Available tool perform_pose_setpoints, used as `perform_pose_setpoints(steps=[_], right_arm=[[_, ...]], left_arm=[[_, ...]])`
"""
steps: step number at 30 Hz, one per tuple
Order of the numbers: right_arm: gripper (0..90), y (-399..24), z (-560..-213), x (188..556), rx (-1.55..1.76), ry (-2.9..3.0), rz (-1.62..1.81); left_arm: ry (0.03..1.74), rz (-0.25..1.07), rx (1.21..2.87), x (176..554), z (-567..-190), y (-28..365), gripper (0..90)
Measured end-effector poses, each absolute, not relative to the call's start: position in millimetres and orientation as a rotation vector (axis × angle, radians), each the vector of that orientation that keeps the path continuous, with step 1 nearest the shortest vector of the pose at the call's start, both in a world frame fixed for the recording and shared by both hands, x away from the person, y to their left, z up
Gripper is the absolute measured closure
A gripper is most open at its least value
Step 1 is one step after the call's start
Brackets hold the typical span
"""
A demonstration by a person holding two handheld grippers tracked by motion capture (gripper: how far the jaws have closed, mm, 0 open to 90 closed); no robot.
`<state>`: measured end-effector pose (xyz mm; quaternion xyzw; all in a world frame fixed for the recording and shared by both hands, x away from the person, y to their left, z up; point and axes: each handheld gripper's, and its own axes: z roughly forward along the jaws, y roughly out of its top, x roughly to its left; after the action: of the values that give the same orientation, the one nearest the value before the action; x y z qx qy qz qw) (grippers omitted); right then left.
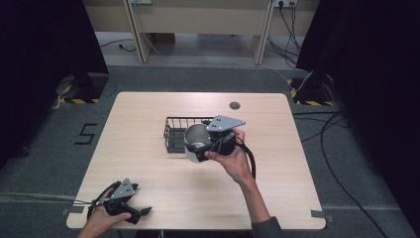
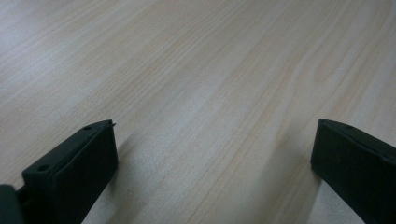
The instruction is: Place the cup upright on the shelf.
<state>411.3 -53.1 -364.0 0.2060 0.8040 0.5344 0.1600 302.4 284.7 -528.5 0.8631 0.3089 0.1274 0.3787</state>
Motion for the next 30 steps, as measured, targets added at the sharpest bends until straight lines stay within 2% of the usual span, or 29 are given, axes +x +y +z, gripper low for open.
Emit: perform_pose_setpoints(steps=[11, 30], right_arm=[[6.4, -47, -346, 434, 0.611, 2.288, 1.507], [6.4, -35, -336, 479, 0.651, 2.29, 1.46]], left_arm=[[0.789, 0.324, 2.207, 302, -528, 285, 0.0], [0.787, 0.324, 2.207, 302, -528, 285, 0.0]])
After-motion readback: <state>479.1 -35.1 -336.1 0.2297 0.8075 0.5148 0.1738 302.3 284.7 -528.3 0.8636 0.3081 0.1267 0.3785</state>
